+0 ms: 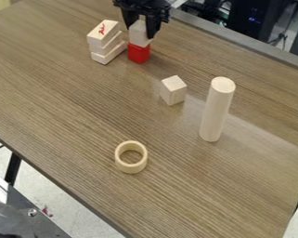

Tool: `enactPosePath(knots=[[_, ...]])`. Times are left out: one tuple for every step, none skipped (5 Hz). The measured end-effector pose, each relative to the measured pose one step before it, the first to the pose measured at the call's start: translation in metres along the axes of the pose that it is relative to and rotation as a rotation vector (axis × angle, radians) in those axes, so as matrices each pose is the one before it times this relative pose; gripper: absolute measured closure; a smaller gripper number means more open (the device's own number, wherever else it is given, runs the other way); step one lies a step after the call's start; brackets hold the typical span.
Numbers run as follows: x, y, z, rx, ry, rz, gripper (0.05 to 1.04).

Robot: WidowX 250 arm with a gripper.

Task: Take the cube off of the other cube and put it on top of the red object

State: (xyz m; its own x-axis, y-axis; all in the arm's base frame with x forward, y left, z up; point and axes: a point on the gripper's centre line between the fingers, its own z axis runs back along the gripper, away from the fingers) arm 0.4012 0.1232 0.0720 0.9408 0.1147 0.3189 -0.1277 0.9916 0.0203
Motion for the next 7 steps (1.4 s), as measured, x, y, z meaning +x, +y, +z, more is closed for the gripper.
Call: enactPosePath(knots=[[-0.00055,0.00025,0.00000,0.0015,0.0035,-0.0220,0.516],[-0.00024,-0.00006,0.00000,-0.0004,0.0015,-0.0107,0.516],[-0.00047,-0.00012,0.00000,-0.0008,0.0030,-0.0061,0.517],[-0.00229,-0.00105,-0.00083,-0.0051,0.0066,-0.0059,0.464],[-0.00372,-0.00047,-0.00140,-0.0015,0.0155,-0.0048,0.170],[-0.00072,0.00075,0.00030,0.0051,0.0030,-0.0158,0.083],[0.00112,-0.00079,0.00646,0.0014,-0.0123,-0.0071,0.084]])
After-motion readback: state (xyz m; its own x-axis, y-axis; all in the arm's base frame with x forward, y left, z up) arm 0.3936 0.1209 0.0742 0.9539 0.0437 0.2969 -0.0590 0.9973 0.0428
